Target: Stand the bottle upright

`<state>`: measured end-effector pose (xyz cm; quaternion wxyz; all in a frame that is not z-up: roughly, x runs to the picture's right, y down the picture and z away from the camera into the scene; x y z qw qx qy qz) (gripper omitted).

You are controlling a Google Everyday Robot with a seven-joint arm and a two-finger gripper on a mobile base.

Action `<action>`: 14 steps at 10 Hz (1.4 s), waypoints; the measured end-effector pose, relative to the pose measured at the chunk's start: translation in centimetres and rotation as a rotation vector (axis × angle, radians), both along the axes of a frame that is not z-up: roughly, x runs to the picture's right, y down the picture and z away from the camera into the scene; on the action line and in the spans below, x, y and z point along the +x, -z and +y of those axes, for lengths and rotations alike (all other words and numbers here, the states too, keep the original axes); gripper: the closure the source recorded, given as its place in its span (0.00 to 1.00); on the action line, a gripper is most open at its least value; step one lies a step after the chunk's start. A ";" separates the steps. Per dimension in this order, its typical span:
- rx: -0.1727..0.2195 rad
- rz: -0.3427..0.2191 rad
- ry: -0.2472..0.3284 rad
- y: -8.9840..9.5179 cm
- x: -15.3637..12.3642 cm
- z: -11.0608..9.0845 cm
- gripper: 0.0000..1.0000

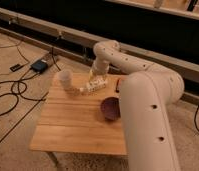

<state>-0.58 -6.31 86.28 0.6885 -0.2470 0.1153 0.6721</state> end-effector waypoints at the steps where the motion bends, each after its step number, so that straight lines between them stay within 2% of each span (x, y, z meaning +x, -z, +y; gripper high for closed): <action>1: -0.006 0.060 -0.043 2.1 -0.1 -0.1 0.35; 2: -0.022 0.136 -0.097 4.5 -1.1 0.2 0.35; 3: -0.041 0.189 -0.128 5.5 -1.8 0.9 0.35; 5: -0.082 0.306 -0.206 6.9 -3.4 2.7 0.35; 6: -0.095 0.340 -0.236 7.0 -3.8 3.2 0.35; 8: -0.125 0.399 -0.302 6.8 -4.6 4.1 0.35; 11: -0.175 0.461 -0.454 5.7 -4.7 4.9 0.35; 12: -0.177 0.473 -0.477 5.7 -4.6 4.9 0.35; 14: -0.178 0.472 -0.477 5.7 -4.9 4.9 0.35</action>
